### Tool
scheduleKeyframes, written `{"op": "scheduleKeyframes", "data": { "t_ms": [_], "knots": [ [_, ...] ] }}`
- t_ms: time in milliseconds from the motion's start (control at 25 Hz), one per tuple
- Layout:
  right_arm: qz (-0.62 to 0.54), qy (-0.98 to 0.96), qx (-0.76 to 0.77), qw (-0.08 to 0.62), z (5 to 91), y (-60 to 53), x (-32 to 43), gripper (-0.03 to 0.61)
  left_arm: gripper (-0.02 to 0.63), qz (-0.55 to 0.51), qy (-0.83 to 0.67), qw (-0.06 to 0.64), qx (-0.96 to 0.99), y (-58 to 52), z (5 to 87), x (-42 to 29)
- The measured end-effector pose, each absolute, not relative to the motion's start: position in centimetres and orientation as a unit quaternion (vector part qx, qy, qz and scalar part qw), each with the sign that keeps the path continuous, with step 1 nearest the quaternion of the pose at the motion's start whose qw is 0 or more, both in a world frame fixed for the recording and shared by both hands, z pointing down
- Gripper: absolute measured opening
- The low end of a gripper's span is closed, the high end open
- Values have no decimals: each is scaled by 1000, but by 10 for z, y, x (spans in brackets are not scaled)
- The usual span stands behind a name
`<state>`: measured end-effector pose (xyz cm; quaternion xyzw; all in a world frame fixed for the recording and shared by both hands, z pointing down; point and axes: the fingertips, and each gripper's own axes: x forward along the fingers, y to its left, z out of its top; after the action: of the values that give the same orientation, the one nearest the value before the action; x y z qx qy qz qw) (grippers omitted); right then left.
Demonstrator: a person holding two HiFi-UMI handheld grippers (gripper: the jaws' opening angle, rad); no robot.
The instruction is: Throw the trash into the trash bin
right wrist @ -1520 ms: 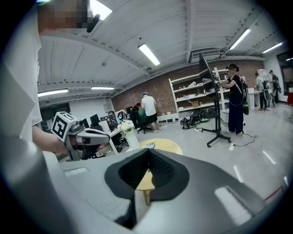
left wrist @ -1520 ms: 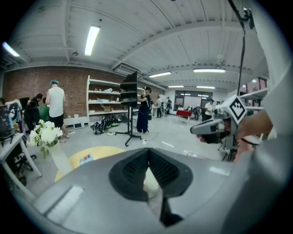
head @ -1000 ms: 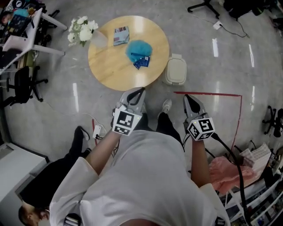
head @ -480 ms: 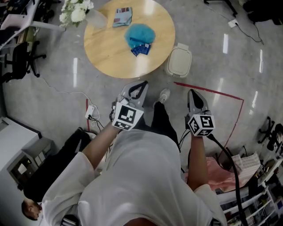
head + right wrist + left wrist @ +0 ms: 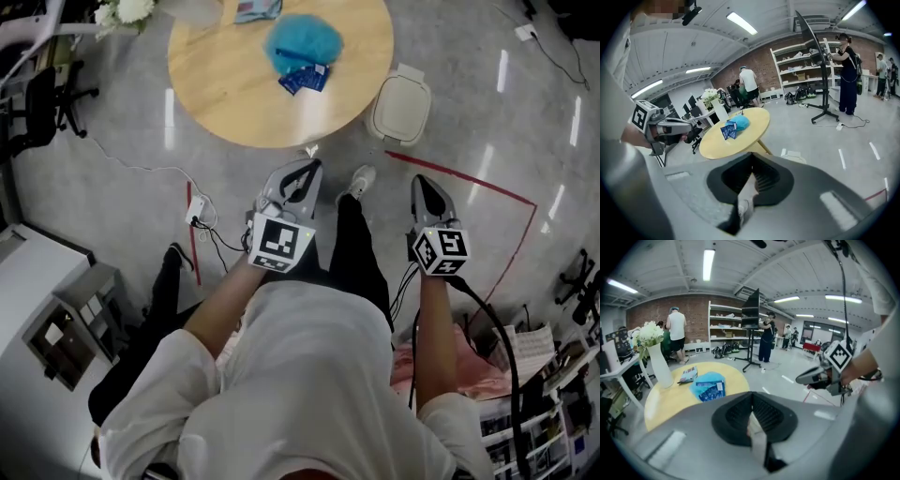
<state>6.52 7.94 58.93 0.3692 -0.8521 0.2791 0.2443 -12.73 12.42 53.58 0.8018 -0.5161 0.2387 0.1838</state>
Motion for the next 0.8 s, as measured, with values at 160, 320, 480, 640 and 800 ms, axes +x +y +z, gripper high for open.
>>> {"op": "scheduleKeyframes", "data": {
  "t_ms": [160, 320, 480, 640, 800],
  "knots": [
    [285, -850, 360, 259, 623, 79, 62, 1, 6, 237, -528, 193, 792, 120, 558, -135],
    [297, -841, 364, 268, 654, 76, 65, 0, 6, 236, -533, 204, 787, 119, 581, -134],
    [307, -834, 371, 271, 686, 68, 63, 0, 6, 243, -525, 209, 788, 117, 607, -126],
    [321, -827, 374, 271, 721, 63, 60, 0, 6, 256, -514, 207, 792, 119, 632, -116],
    [332, -821, 376, 275, 758, 57, 64, 0, 6, 259, -520, 223, 783, 116, 655, -108]
  ]
}}
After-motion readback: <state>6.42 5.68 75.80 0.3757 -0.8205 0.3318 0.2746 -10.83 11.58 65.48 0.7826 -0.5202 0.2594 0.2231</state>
